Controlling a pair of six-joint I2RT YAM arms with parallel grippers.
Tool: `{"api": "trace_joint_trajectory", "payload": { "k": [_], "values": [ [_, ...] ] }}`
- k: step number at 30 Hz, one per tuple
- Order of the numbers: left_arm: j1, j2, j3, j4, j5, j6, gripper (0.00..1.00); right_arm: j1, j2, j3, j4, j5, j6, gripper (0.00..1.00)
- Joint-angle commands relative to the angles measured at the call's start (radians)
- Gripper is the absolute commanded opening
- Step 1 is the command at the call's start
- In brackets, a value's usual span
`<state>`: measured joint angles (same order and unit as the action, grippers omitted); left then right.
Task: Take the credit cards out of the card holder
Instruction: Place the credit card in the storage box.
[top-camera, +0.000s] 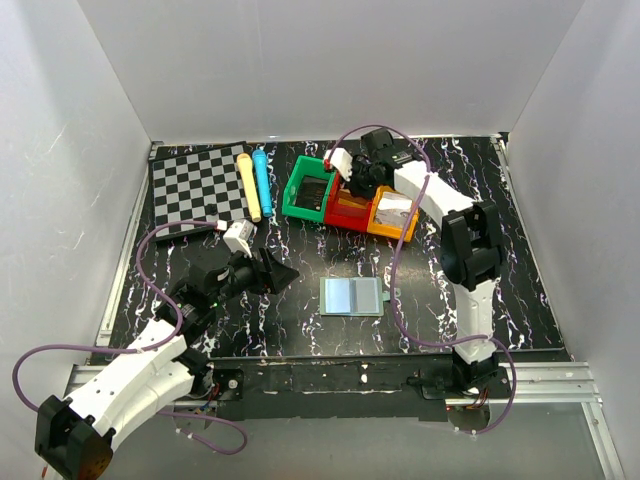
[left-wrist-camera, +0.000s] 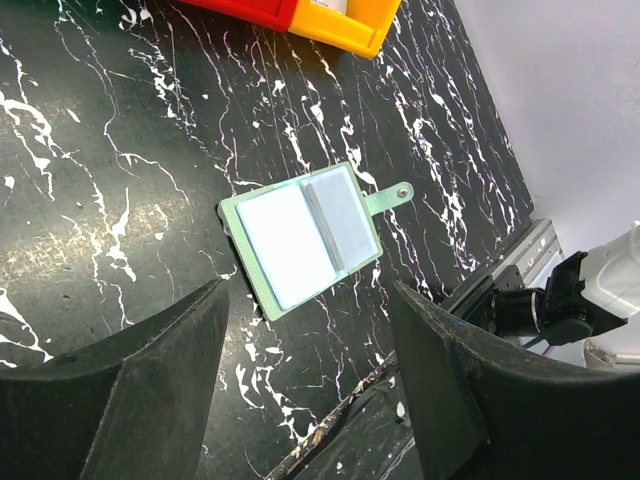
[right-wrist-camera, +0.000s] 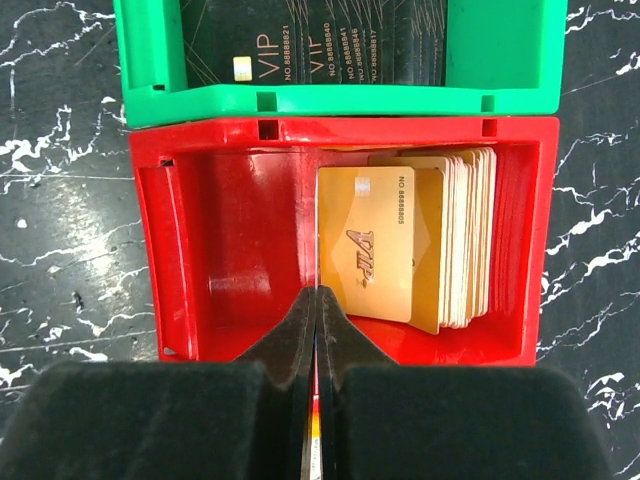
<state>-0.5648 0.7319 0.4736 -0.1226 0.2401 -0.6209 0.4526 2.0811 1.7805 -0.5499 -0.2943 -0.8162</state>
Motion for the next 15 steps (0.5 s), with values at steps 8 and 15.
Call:
{"api": "trace_joint_trajectory", "payload": {
  "k": [8, 15],
  "values": [
    [0.003, -0.035, -0.029, -0.026, -0.035, -0.008, 0.64, 0.023, 0.074, 0.105, -0.018, 0.067, -0.046, 0.01],
    [0.003, -0.026, -0.024, -0.035, -0.035, -0.007, 0.64, 0.034, 0.111, 0.129, -0.039, 0.089, -0.051, 0.01]
  ]
}}
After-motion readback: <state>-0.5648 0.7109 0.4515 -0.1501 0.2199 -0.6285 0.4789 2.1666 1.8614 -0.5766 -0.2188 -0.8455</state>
